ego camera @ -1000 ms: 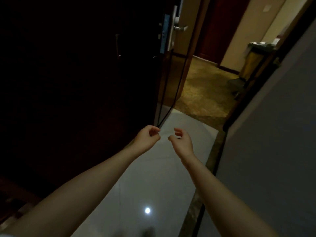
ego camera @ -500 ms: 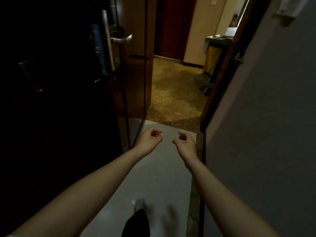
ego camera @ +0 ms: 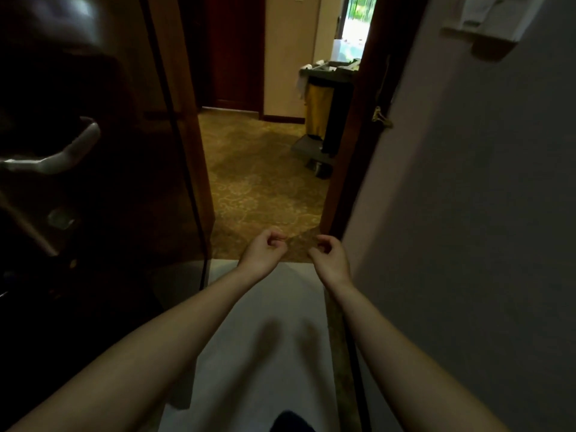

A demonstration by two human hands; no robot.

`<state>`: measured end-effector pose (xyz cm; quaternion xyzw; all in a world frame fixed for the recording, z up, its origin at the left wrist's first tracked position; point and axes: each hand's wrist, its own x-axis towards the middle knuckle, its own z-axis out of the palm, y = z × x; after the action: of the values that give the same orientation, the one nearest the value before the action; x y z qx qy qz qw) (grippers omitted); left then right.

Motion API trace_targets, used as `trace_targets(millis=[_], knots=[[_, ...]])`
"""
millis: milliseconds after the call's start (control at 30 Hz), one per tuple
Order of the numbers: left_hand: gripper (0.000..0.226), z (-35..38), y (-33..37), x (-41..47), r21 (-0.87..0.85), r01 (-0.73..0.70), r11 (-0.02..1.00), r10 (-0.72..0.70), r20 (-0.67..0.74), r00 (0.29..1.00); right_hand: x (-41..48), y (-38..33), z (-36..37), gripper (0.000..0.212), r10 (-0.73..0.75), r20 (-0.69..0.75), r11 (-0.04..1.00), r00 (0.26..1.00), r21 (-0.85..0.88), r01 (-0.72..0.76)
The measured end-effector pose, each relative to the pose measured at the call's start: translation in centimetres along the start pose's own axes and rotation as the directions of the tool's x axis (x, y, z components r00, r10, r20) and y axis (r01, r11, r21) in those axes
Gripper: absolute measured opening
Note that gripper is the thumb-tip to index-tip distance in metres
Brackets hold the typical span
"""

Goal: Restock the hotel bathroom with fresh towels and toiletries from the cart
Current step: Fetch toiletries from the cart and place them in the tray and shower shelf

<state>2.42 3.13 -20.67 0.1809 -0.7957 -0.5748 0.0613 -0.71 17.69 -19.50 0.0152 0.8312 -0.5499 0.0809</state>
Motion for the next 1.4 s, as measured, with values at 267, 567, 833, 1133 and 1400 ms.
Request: trace_targets(millis=[267, 567, 833, 1133, 1400], knots=[[0.019, 0.1, 0.5, 16.1, -0.023, 0.055, 0.998, -0.055, 0.013, 0.998, 16.1, -2.2, 4.3, 0.045, 0.016, 0.021, 1.0, 1.0, -0.007, -0.016], [0.022, 0.7, 6.3, 37.6, -0.073, 0.038, 0.997, -0.038, 0.005, 0.999, 38.2, -8.8, 6.4, 0.048, 0.01, 0.025, 1.0, 1.0, 0.015, -0.011], [0.021, -1.5, 5.6, 51.8, -0.087, 0.066, 0.994, -0.07, -0.047, 0.996, 51.4, -12.6, 11.7, 0.046, -0.028, 0.124, 1.0, 0.992, -0.001, 0.028], [0.018, -4.9, 6.5, 75.6, -0.062, 0.01, 0.998, -0.009, 0.012, 1.0, 71.8, -18.1, 19.7, 0.042, -0.03, 0.017, 0.999, 0.999, 0.01, 0.03], [0.014, -5.1, 9.8, 93.6, 0.009, -0.046, 0.999, 0.044, 0.171, 0.984, 85.8, -22.7, 22.7, 0.039, 0.011, -0.146, 1.0, 0.989, 0.009, -0.01]])
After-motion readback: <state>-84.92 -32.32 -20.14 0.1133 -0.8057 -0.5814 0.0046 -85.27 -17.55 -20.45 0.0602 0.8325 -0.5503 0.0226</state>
